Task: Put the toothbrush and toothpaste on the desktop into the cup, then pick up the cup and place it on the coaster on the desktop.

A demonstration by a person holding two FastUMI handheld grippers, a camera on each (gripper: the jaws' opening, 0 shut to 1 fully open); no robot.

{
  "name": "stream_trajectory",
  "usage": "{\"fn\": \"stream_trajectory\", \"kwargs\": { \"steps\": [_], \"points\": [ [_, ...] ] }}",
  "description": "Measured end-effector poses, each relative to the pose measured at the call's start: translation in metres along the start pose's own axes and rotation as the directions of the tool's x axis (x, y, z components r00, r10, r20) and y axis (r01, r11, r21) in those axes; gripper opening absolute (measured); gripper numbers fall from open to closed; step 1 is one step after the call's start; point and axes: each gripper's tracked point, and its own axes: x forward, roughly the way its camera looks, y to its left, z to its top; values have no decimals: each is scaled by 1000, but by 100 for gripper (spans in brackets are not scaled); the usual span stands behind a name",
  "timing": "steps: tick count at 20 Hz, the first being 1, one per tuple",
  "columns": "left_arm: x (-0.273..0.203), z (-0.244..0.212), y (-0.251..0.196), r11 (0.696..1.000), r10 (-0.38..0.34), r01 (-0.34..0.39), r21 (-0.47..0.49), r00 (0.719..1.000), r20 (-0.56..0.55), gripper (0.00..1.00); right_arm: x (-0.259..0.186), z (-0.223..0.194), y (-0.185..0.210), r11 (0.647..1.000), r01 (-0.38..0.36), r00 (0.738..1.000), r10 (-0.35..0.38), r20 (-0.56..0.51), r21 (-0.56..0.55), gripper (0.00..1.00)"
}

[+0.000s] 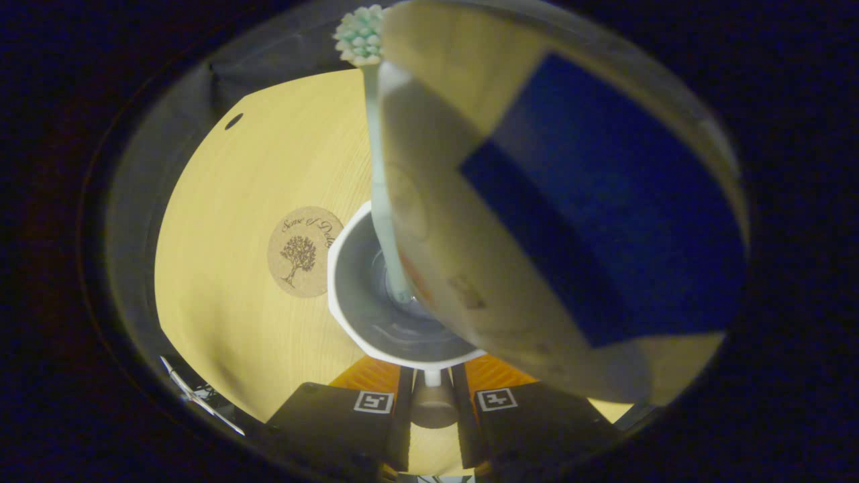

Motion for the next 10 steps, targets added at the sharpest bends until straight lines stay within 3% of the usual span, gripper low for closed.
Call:
{"fn": "stream_trajectory", "kwargs": {
  "steps": [10],
  "points": [
    [-3,-1,5,1000,18,-18,-9,1000,-3,87,-11,3,5,998,17,998,-13,60,-63,30]
  ]
}}
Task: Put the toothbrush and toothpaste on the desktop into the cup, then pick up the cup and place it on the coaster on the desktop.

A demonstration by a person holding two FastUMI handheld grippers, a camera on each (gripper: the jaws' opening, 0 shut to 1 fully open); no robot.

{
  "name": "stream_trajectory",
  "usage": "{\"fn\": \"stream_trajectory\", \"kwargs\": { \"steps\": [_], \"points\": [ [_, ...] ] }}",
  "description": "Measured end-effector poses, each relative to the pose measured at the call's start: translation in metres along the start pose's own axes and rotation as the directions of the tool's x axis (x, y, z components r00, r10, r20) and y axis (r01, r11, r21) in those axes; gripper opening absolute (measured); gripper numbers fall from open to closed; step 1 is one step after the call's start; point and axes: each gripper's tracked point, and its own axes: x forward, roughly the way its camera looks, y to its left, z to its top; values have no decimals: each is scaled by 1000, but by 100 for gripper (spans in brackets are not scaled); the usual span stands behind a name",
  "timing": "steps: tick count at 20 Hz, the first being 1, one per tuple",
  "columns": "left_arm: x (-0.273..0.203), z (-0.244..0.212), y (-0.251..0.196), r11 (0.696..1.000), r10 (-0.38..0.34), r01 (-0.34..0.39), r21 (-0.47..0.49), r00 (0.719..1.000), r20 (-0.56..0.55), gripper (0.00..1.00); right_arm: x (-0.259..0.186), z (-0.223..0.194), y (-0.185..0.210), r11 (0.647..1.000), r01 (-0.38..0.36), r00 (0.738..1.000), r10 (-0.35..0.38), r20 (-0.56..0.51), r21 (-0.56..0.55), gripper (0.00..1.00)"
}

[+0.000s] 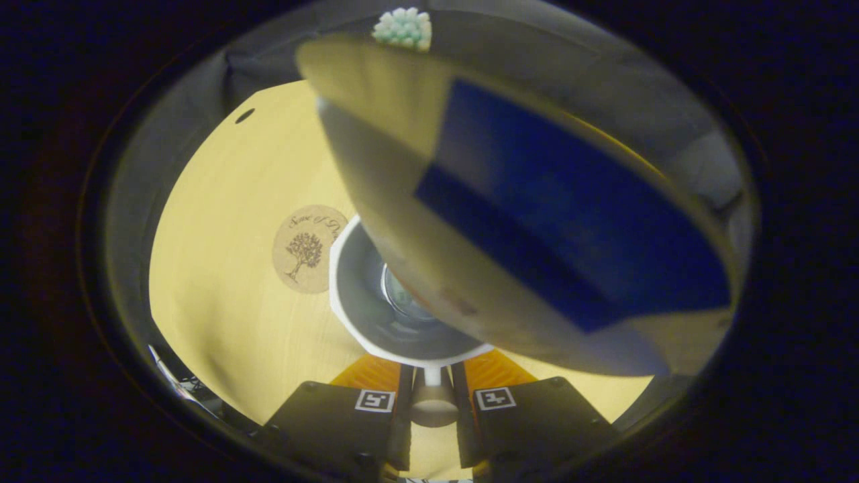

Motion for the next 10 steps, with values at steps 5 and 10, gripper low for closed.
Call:
{"fn": "stream_trajectory", "kwargs": {
  "steps": [5,10],
  "points": [
    [-8,1,6,1000,16,-16,-11,1000,3,87,-13,6,27,999,-42,998,43,34,-31,30],
    [-19,3,19,999,46,-46,-15,999,8,87,-16,16,62,993,-77,996,81,42,-86,30]
  ]
}}
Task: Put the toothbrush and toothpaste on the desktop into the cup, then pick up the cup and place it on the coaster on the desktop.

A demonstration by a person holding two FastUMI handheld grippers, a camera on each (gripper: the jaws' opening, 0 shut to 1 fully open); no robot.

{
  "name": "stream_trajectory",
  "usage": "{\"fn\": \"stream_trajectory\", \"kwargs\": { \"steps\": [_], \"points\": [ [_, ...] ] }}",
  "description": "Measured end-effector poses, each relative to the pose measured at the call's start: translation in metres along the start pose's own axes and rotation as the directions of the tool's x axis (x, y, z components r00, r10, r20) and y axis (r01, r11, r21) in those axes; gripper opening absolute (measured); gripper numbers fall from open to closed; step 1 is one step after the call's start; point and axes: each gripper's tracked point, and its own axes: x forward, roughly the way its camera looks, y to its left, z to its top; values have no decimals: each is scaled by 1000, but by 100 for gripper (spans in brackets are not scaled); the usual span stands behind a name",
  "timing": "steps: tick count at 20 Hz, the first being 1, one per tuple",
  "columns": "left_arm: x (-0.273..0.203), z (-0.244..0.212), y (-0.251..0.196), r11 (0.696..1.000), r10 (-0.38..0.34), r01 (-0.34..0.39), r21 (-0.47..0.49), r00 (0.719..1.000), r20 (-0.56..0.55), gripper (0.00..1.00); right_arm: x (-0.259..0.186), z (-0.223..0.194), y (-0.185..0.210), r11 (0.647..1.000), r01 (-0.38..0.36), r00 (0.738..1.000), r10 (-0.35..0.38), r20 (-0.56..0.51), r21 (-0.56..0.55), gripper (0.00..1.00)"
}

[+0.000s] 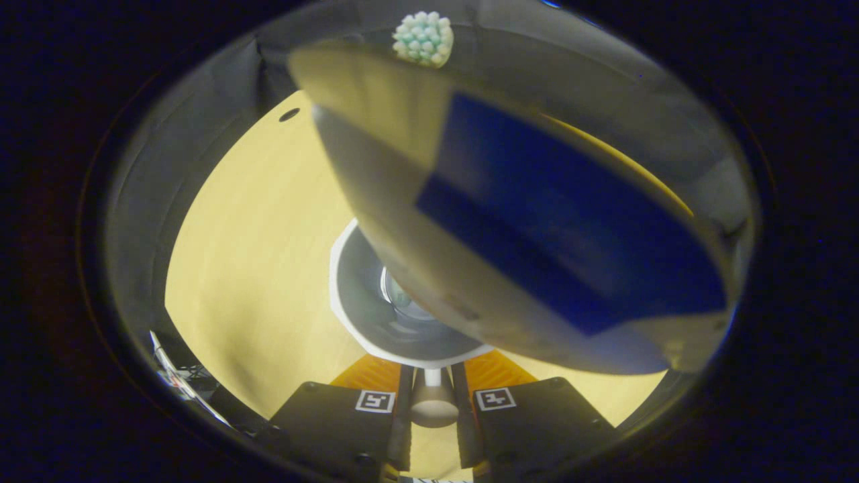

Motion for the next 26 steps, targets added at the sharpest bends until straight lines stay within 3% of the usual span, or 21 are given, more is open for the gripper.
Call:
{"fn": "stream_trajectory", "kwargs": {
  "steps": [5,13,14,15,16,18,21,26],
  "points": [
    [-15,1,25,999,48,-48,-14,999,3,87,6,14,28,999,-12,1000,11,-9,-51,30],
    [-29,1,53,996,88,-88,-16,996,1,86,32,24,49,996,39,997,-44,-69,-77,30],
    [-29,1,54,996,88,-88,-15,996,0,86,35,24,52,996,37,996,-44,-82,-78,24],
    [-29,1,55,996,87,-87,-14,996,-2,86,39,27,51,997,37,996,-43,-79,-75,30],
    [-29,1,56,996,85,-85,-15,996,-2,86,39,27,48,997,35,995,-41,-90,-68,24],
    [-29,-1,56,997,79,-79,-18,997,-6,86,36,29,39,998,29,995,-34,-92,-64,35],
    [-29,0,53,997,68,-68,-20,998,-7,86,21,27,28,998,29,996,-34,-86,-55,32],
    [-27,-1,41,999,44,-44,-8,999,-7,86,-15,32,20,998,28,999,-29,-25,-48,64]
  ]
}}
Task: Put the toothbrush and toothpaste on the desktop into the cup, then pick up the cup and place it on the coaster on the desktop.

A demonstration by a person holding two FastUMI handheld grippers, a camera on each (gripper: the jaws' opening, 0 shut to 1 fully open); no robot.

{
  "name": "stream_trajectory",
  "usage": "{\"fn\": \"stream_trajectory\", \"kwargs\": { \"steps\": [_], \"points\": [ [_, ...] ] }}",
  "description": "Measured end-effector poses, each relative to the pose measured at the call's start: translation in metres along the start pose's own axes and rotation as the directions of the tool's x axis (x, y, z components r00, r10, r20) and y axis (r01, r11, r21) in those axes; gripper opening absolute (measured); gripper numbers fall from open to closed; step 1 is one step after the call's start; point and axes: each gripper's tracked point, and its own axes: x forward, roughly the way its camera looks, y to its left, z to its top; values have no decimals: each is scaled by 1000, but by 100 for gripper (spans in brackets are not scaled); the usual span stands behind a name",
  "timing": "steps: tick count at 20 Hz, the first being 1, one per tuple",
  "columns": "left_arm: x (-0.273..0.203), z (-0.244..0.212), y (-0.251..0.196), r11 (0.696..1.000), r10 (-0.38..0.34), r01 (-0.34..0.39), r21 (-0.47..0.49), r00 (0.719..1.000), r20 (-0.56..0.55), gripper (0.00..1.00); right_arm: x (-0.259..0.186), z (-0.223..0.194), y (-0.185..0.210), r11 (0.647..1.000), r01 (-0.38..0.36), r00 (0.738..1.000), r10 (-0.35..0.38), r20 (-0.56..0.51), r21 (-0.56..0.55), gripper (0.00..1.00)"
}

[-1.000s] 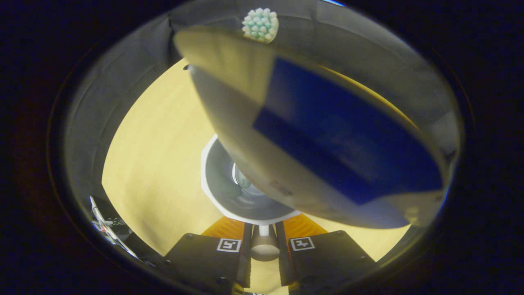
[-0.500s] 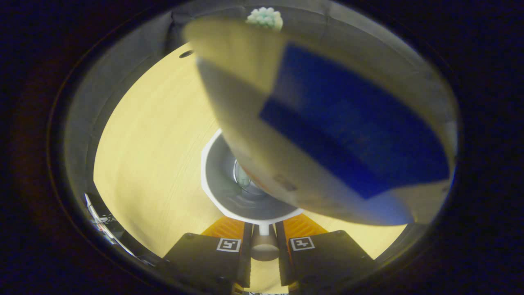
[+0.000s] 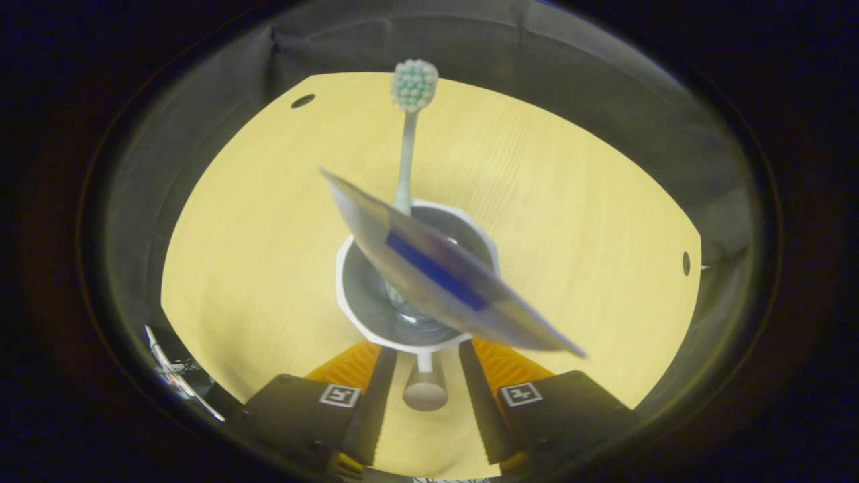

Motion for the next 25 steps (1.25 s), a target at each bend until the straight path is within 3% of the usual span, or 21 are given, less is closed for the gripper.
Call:
{"fn": "stream_trajectory", "kwargs": {
  "steps": [1,3,7,8,11,12,19,23,25],
  "points": [
    [1,0,-3,1000,-6,6,3,1000,-1,86,-10,0,0,1000,-1,1000,1,23,0,72],
    [2,0,-14,1000,-19,19,9,1000,1,86,-30,-4,-3,1000,-7,997,6,77,10,79],
    [6,2,-40,998,-48,48,40,999,6,86,-71,-22,-8,997,-46,982,35,188,59,81],
    [7,1,-46,997,-57,57,45,998,5,87,-82,-26,-11,996,-54,975,38,219,70,81],
    [10,0,-68,995,-83,83,59,997,5,87,-116,-42,-20,993,-55,947,18,320,107,99],
    [11,0,-75,994,-92,91,67,996,9,86,-128,-49,-26,992,-46,936,2,352,118,99],
    [19,-2,-130,988,-132,129,83,991,30,87,-202,-98,-72,982,54,801,-151,580,180,99],
    [16,-4,-155,985,-148,142,98,987,60,86,-228,-117,-96,968,98,701,-232,675,231,98],
    [11,-4,-164,981,-164,154,120,983,82,86,-246,-122,-102,961,116,634,-266,726,251,99]
  ]
}}
